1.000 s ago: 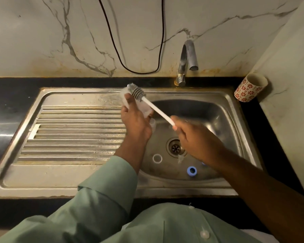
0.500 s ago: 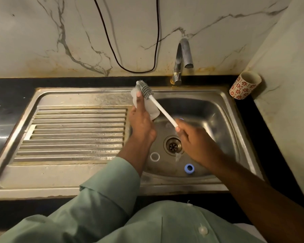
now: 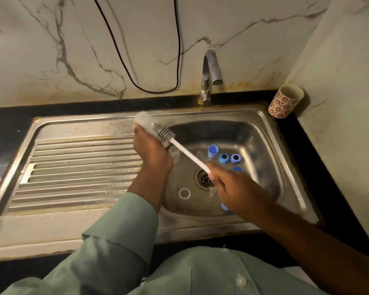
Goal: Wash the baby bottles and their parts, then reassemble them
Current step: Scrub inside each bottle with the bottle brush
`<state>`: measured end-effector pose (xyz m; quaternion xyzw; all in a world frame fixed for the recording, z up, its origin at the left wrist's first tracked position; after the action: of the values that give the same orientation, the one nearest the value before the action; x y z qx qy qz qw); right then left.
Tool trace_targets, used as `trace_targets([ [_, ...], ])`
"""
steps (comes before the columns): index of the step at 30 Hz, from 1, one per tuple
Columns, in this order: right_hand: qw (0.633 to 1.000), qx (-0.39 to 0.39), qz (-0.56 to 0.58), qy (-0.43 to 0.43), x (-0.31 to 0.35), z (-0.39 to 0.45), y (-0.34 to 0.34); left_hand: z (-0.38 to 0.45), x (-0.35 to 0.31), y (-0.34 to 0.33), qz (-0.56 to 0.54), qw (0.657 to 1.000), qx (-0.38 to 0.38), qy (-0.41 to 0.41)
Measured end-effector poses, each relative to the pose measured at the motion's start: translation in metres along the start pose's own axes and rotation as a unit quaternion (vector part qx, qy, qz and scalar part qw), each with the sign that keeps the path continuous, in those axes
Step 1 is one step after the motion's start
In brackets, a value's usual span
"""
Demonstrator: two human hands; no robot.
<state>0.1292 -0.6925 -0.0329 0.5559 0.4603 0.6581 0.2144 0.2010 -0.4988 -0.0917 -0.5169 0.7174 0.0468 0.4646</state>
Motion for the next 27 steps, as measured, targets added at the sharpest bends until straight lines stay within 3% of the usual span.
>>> trace_targets([
  [4,1.0,-0.015,-0.007,-0.016,0.009,0.025,-0.008,-0.016,0.02,0.0,0.081,0.996,0.03,-0.026],
  [9,0.999,-0.023,-0.044,-0.014,0.003,-0.002,-0.004,-0.001,0.0,0.002,0.009,0.999,-0.017,-0.033],
  [15,0.999,-0.017,-0.017,-0.028,0.001,0.032,-0.006,-0.011,0.023,-0.006,0.021,0.999,0.04,-0.021],
  [20,1.0,-0.014,-0.005,-0.018,-0.003,-0.004,0.002,-0.002,0.014,-0.002,0.036,0.998,0.045,-0.034],
  [23,0.999,-0.025,-0.018,-0.021,0.0,0.018,-0.001,-0.013,0.03,-0.004,0.07,0.996,0.047,-0.032],
  [27,0.999,-0.018,-0.033,-0.013,-0.001,0.0,-0.003,-0.002,0.008,0.002,0.001,0.999,0.022,-0.032],
])
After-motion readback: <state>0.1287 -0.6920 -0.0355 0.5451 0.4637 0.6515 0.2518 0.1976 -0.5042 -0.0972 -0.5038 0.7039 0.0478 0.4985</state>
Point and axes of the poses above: each hand's wrist, its own z-axis towards the middle knuckle, its own y-axis out of the back of the hand, x = y × z, the point moved 7 cm from there along z, towards the middle knuckle
